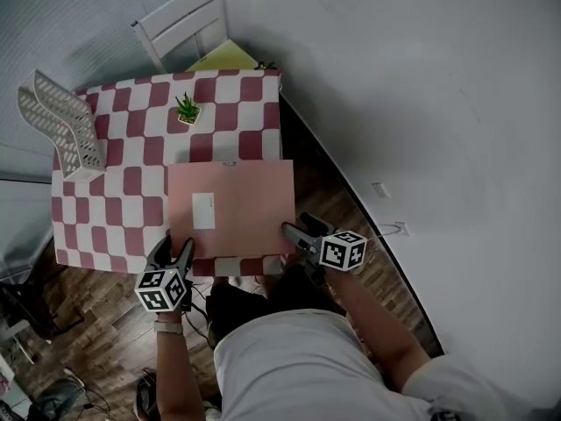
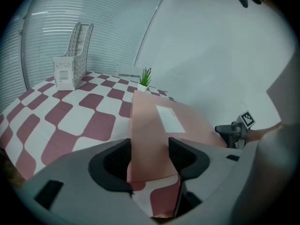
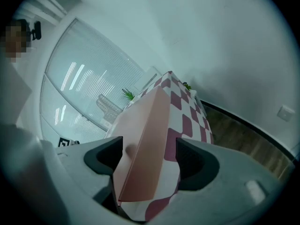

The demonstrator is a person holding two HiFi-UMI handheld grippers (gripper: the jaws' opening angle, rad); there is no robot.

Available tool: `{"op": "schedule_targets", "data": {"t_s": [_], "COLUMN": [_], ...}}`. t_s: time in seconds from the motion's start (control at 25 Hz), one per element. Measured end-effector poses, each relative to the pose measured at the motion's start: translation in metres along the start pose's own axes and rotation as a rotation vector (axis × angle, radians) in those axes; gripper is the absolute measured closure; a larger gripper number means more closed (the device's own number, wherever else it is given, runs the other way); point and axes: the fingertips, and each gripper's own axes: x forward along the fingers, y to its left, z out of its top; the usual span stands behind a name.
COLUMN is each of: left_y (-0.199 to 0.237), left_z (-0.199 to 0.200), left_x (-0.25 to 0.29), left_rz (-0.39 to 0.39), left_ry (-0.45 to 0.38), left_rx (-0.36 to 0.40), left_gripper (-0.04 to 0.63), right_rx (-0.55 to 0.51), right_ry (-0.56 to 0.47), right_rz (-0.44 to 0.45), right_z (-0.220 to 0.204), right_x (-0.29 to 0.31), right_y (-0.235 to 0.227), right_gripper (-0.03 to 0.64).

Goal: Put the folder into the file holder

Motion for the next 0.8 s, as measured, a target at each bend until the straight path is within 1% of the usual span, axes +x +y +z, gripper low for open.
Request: {"op": "schedule_targets", "data": {"t_s": [0.24, 0.48, 0.64, 0.72, 0.8], "left_y": [-0.024, -0.052, -0.064, -0.068, -0.070], "left_z": [-0.003, -0.014, -0.020, -0.022, -0.024], "left_x": [0.010, 0.013, 0.012, 0.010, 0.008], "left_rz": [-0.005, -0.034, -0.042, -0.046, -0.046], "left_ry": [0.013, 0.040, 0.053, 0.057, 0.068], "left_rx": [-0.012, 0.018, 0.037, 0.055, 0.074], "left_gripper": [0.354, 0.354, 0.354, 0.354, 0.353], "right_rx": [0.116, 0.243, 0.364, 0.445, 0.551], "right_ry": [-0.044, -0.129, -0.176, -0.209, -0.267], "right_rz": [0.030, 0.063, 0.092, 0.141, 0.257], "right_z": [-0.007, -0.018, -0.025, -0.026, -0.019], "right_x": [-0.018, -0.031, -0.030, -0.027, -0.022], "right_y": [-0.015, -0.023, -0.031, -0.028, -0.015], "right_gripper": [0.256, 0.251, 0.247, 0.245, 0.245]}}
